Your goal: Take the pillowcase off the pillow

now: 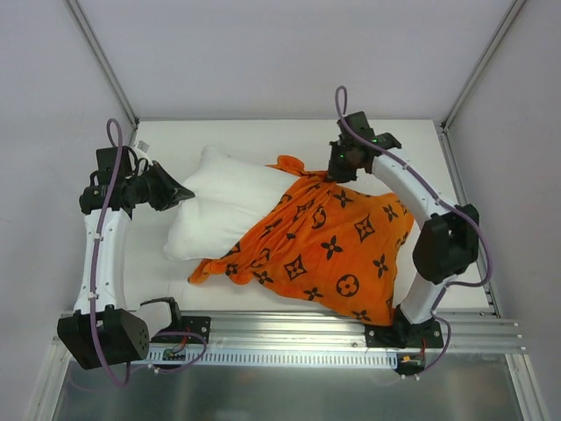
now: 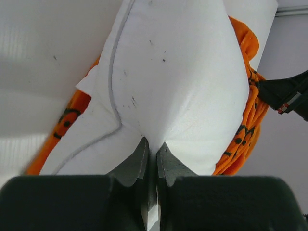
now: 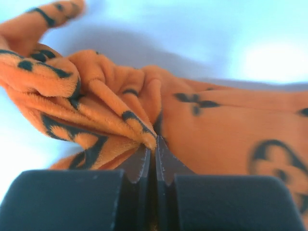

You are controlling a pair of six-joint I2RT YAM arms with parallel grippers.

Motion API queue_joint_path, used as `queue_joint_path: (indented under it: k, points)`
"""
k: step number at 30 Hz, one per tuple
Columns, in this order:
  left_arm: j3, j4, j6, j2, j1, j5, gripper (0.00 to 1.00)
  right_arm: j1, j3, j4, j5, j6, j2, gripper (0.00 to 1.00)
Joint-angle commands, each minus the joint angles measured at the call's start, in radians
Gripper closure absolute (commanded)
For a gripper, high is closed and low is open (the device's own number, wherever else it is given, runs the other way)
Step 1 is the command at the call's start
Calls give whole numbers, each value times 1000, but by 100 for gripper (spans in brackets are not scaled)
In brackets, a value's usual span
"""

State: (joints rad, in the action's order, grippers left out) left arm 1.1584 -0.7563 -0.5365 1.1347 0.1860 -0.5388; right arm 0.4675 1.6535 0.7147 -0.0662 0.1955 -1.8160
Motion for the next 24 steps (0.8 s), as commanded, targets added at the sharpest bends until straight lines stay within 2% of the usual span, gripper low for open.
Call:
queue_joint_path:
  k: [1,8,11,12,13,14,15,17,19,21,22,24]
  points:
    - [21,54,14,-53,50,30,100,-107,-87,45,134,-24,139,99]
    - [29,54,-6,-61,50,31,100,-107,-31,51,126,-28,201,99]
    - [55,57,-23,-38,50,16,100,-96,66,74,103,-42,146,99]
    - [79,58,-32,-29,49,10,100,-90,163,130,95,-51,120,99]
    - [93,61,-39,-4,49,10,100,-78,222,170,88,-77,92,91]
    - [118,61,-46,6,47,16,100,-69,279,208,80,-91,39,74]
    - [126,61,-51,14,49,37,100,-60,357,277,88,-102,24,33]
    - [136,60,-56,28,50,54,100,-38,358,301,103,-116,55,6]
    - [130,60,-49,31,50,72,100,-41,260,290,114,-117,121,4]
    - [107,60,-46,31,50,76,100,-47,159,273,164,-116,260,4]
    - [100,60,-45,30,50,76,100,-59,32,264,175,-116,315,4]
    - [75,60,-34,23,50,85,100,-72,-100,250,207,-123,476,4]
